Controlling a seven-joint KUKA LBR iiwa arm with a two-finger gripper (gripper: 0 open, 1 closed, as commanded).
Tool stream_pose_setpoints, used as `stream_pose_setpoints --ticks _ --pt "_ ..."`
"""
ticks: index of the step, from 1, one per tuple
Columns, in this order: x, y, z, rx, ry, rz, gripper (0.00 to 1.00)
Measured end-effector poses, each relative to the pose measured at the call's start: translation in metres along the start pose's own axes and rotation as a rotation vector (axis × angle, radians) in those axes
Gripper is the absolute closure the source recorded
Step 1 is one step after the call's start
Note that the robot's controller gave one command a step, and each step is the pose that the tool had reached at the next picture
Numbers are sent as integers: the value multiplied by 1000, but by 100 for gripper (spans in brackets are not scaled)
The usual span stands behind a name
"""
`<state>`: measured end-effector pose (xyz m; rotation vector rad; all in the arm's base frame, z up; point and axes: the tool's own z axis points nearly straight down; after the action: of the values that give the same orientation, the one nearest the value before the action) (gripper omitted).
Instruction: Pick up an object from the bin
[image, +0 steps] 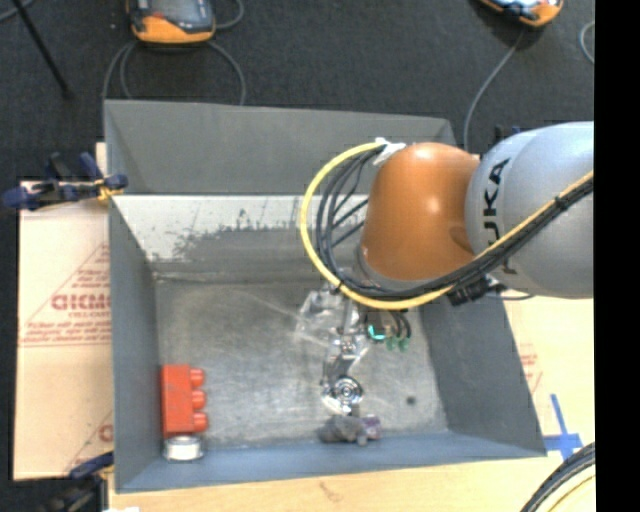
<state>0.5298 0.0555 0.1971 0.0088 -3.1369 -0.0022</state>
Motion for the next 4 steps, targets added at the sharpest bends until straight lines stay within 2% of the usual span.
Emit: stream_pose_setpoints --ticks 1,2,3,4 --pt "-57 -51 85 1 -13 26 0" --pt "-72 -72 121 -4 -21 94 0" --pt "-74 -72 119 -2 -14 90 0" --pt "-76 -71 118 -2 -13 90 0"
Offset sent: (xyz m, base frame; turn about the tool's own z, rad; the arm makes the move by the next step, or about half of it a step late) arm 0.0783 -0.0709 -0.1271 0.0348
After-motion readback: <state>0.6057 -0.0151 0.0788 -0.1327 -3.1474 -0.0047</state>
